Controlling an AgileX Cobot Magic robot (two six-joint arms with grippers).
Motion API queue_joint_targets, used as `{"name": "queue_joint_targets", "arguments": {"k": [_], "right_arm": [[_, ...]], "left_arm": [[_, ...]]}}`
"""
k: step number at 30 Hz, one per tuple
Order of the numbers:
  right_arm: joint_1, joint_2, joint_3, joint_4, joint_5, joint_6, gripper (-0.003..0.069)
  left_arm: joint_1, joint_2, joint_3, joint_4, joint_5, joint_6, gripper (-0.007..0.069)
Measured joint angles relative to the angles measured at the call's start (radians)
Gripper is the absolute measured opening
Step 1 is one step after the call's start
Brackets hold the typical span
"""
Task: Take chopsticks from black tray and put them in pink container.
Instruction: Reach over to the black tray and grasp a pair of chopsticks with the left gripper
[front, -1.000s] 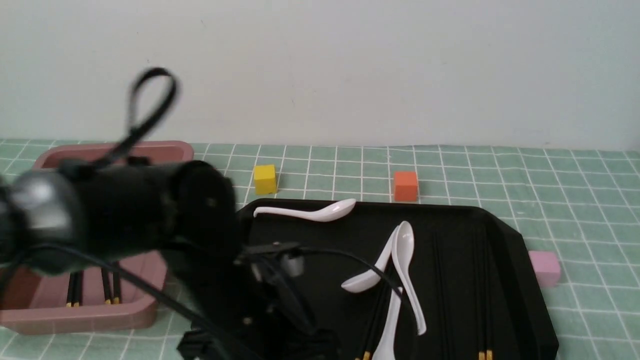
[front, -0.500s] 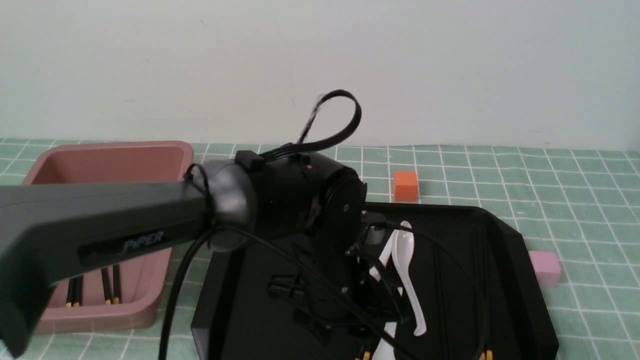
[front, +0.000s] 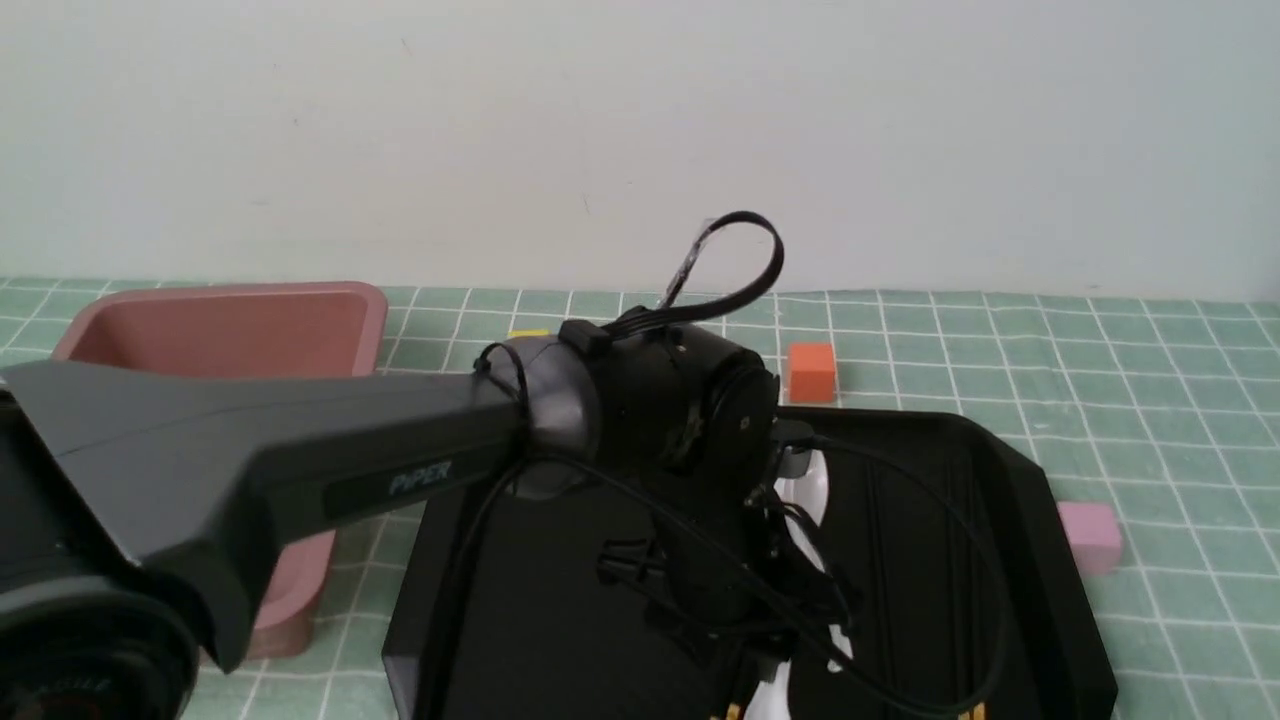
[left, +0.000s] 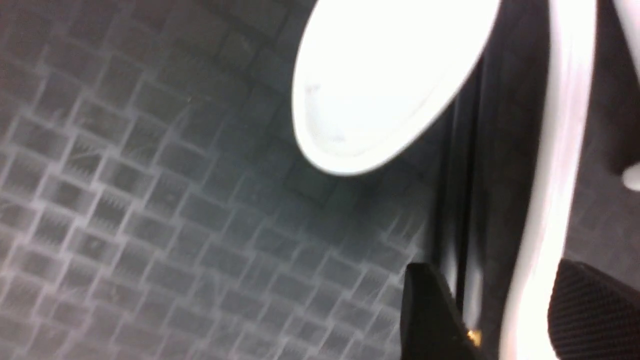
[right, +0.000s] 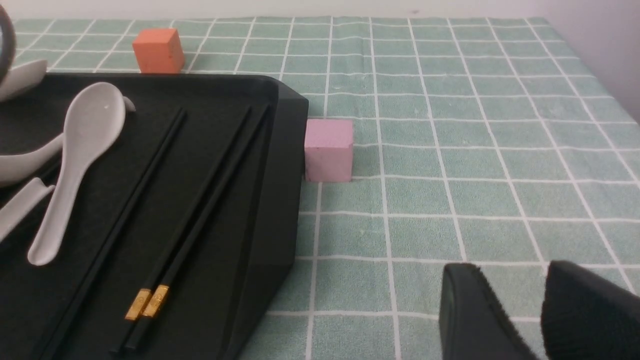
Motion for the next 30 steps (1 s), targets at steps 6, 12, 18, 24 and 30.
{"name": "queue_joint_targets", "arguments": {"k": [6,12,18,24,30], "right_arm": [[0.0,0.0,0.0,0.0,0.0,0.0,0.024],[0.0,0.0,0.0,0.0,0.0,0.0,0.024],[0.0,0.0,0.0,0.0,0.0,0.0,0.024],[0.0,0.0,0.0,0.0,0.0,0.0,0.024],[0.0,0.0,0.0,0.0,0.0,0.0,0.024]], "left_arm": [[0.0,0.032,-0.001,0.019,-0.039,-0.001,0.0342],[0.0,0.029,-0.001,0.034,-0.046,-0.001,0.0342],[0.0,-0.035,0.0,0.063,0.001,-0.002,0.0342],[0.0,-0.043,-0.001,0.116,-0.006,-0.046,0.0342],[0.0,0.014,-0.001,0.125,-0.038,-0.054,0.0342]]}}
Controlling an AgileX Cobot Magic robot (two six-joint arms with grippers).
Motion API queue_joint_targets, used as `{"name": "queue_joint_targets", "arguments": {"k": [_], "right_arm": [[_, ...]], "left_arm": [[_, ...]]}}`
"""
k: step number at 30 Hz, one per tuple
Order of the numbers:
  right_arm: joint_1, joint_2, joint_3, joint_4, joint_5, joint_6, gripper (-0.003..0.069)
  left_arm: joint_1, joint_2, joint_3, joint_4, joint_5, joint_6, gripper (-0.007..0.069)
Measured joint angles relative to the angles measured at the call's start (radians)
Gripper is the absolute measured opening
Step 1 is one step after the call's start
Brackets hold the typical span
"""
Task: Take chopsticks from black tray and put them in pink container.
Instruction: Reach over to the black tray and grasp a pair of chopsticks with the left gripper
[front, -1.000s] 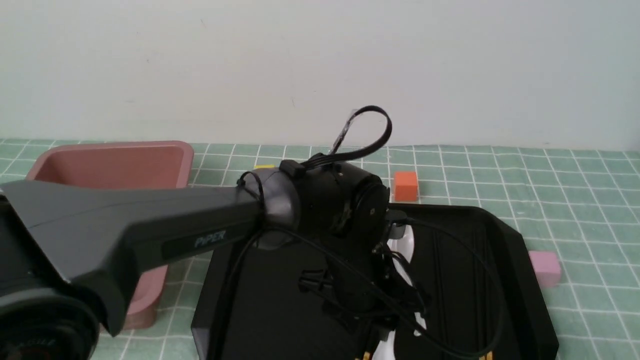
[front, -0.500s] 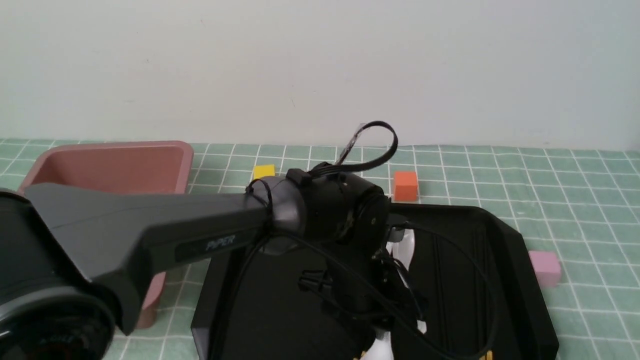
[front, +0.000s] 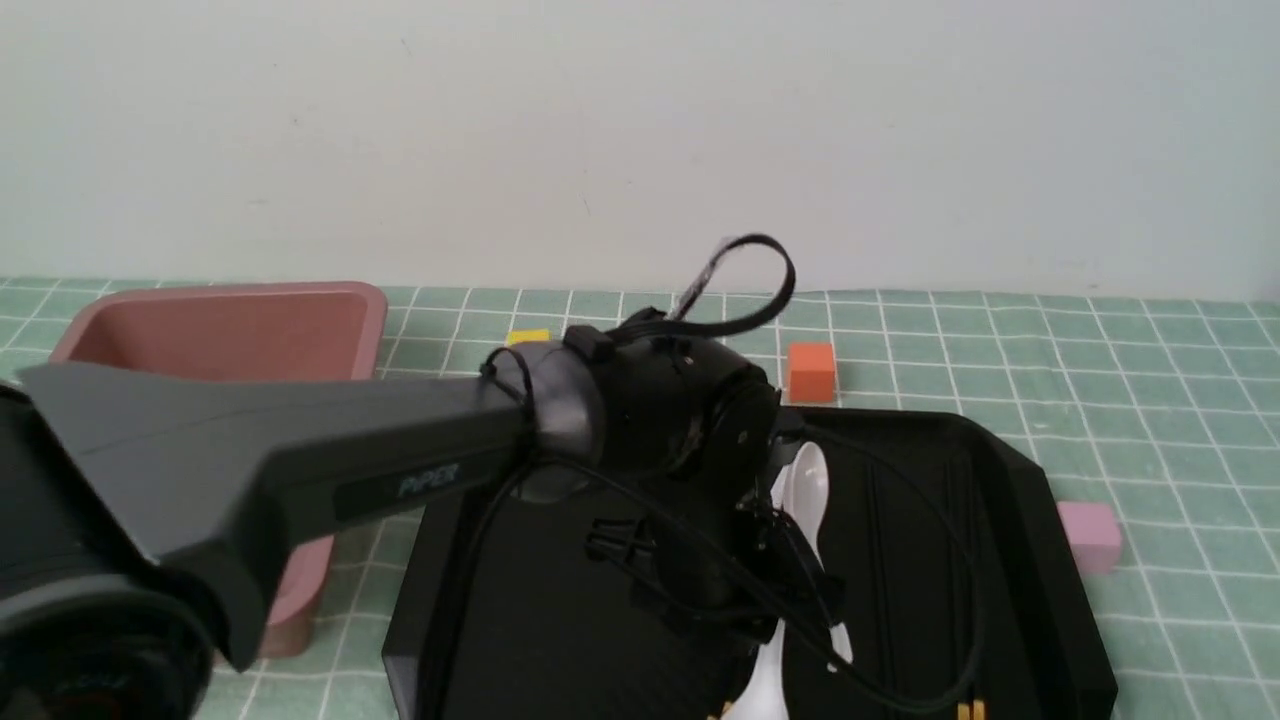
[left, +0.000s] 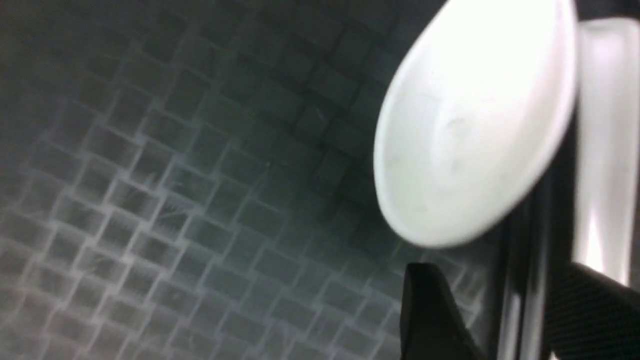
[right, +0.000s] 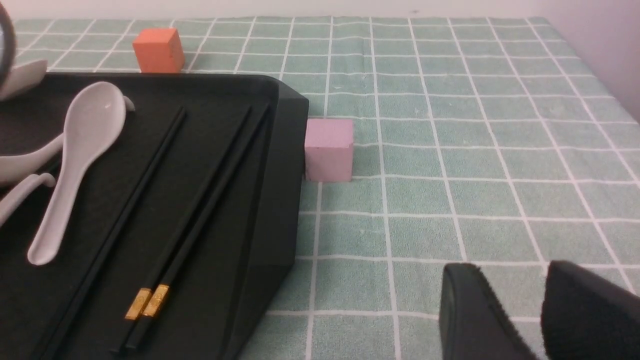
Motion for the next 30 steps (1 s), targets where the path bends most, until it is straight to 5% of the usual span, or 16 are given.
{"name": "queue_joint_targets", "arguments": {"k": [30], "right_arm": [[0.0,0.0,0.0,0.0,0.0,0.0,0.024]], "left_arm": [[0.0,0.029,-0.006,-0.05,-0.033,-0.002,0.0342]]}}
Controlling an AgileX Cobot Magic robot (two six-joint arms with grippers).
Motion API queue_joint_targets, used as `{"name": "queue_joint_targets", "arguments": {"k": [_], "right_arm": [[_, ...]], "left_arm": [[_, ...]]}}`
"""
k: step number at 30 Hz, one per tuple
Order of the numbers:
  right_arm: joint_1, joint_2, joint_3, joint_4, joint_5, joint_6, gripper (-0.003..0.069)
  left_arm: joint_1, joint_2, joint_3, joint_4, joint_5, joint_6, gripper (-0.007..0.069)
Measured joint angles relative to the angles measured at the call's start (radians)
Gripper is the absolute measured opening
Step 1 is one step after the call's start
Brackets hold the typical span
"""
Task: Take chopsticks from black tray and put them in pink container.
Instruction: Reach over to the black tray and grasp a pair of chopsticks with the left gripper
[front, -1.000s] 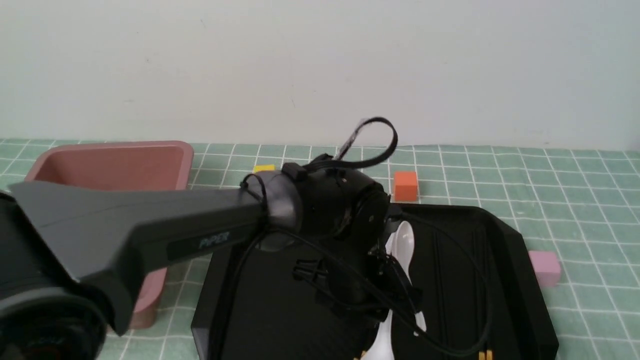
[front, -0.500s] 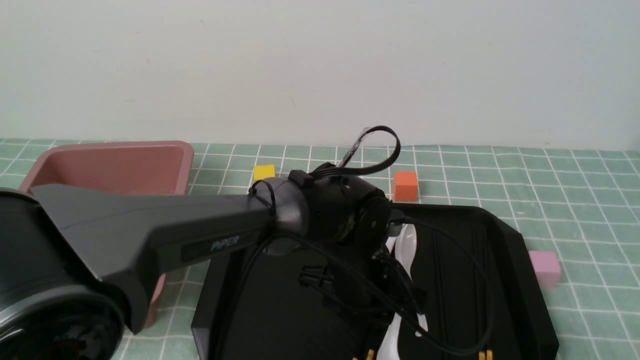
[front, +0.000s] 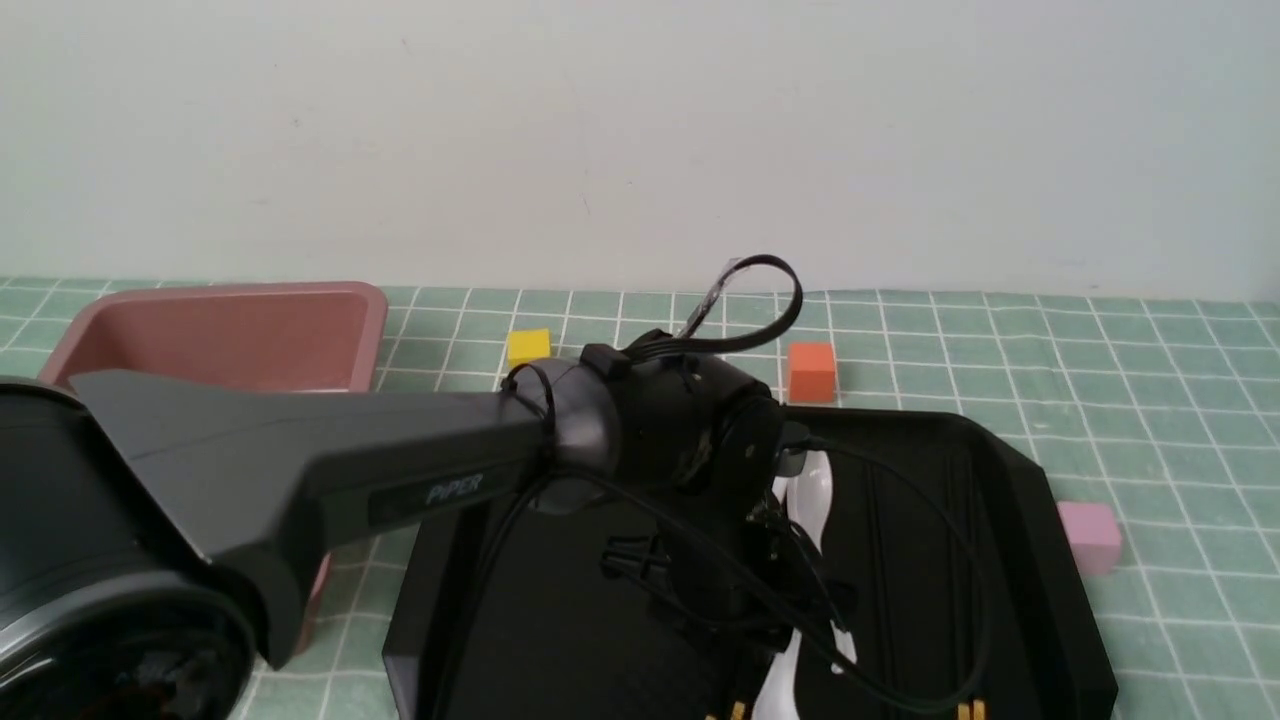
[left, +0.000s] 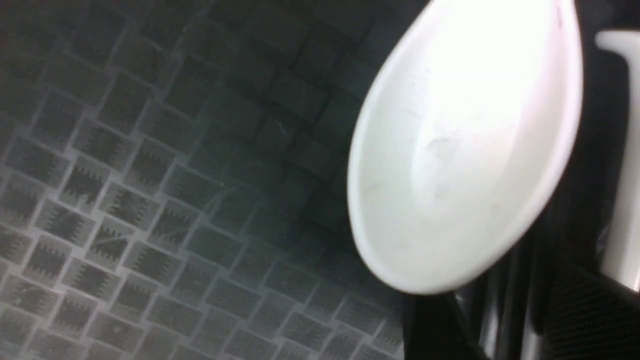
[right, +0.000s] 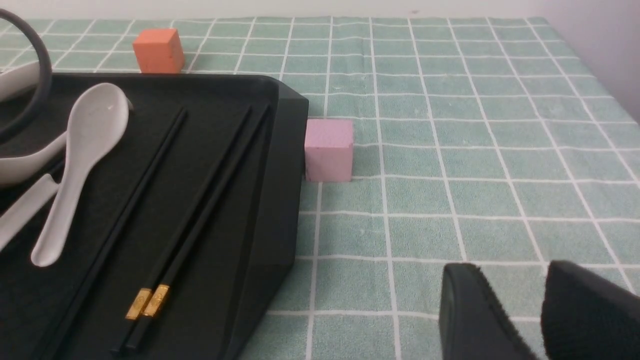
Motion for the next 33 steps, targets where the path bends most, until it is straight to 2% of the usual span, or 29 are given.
{"name": "queue_joint_targets", "arguments": {"k": [19,27,33], "right_arm": [[0.0,0.0,0.0,0.0,0.0,0.0,0.024],[0.0,0.0,0.0,0.0,0.0,0.0,0.024],[0.0,0.0,0.0,0.0,0.0,0.0,0.024]], "left_arm": [[0.001,0.032,-0.022,-0.023,0.039,0.007,0.0338],[0.003,0.032,-0.024,-0.01,0.054,0.01,0.0231],[0.003,0.026,-0.024,-0.01,0.058,0.01,0.0237]]}}
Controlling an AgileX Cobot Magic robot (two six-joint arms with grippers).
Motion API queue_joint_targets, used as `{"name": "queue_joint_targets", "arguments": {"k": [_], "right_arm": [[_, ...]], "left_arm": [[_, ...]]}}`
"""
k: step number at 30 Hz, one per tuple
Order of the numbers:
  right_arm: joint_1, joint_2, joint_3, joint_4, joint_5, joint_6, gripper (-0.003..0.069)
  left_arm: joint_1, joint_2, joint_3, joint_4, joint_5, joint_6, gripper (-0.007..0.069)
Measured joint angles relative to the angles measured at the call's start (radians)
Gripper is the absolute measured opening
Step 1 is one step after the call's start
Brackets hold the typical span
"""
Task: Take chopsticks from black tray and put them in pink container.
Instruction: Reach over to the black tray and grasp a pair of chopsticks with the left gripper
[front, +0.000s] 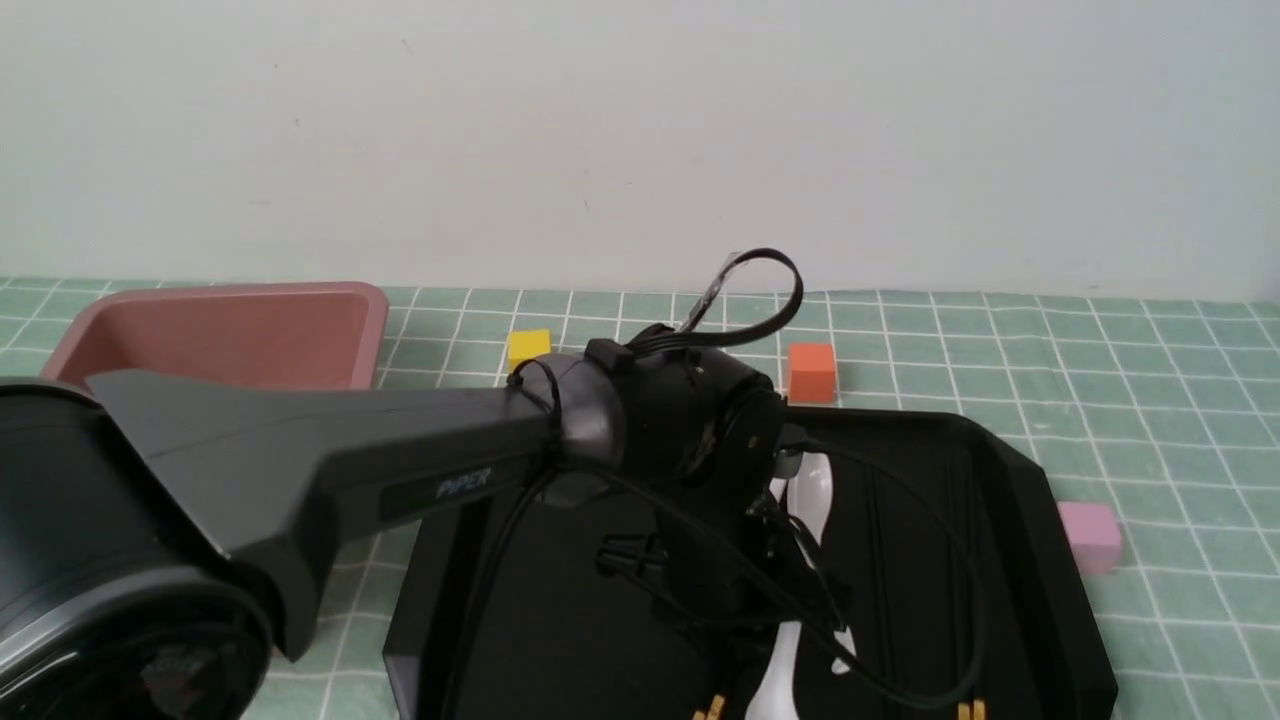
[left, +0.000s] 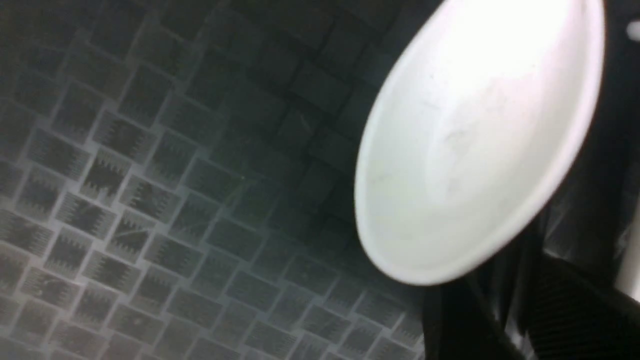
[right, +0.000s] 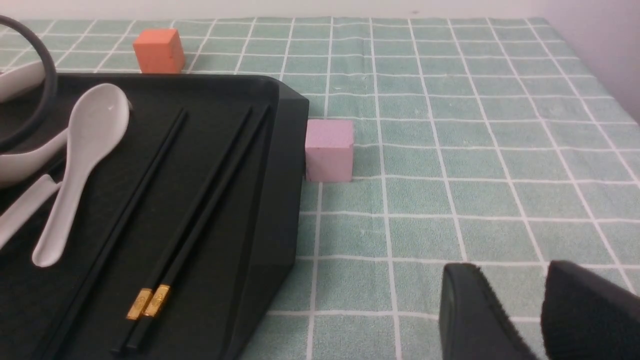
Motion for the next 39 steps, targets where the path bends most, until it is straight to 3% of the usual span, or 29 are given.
{"name": "queue_joint_targets", "arguments": {"k": [13,21,31,39], "right_arm": [[0.0,0.0,0.0,0.0,0.0,0.0,0.024],[0.0,0.0,0.0,0.0,0.0,0.0,0.024],[0.0,0.0,0.0,0.0,0.0,0.0,0.024],[0.0,0.0,0.0,0.0,0.0,0.0,0.024]], "left_arm": [[0.0,0.008,-0.006,-0.032,0.065,-0.002,0.0234],[0.0,0.009,-0.007,-0.043,0.122,-0.005,0.0118],[0.0,-0.018,0.003,-0.043,0.137,-0.005,0.0119],[-0.003,-0.164,0.029,-0.062,0.248,-0.008,0.0119]]}}
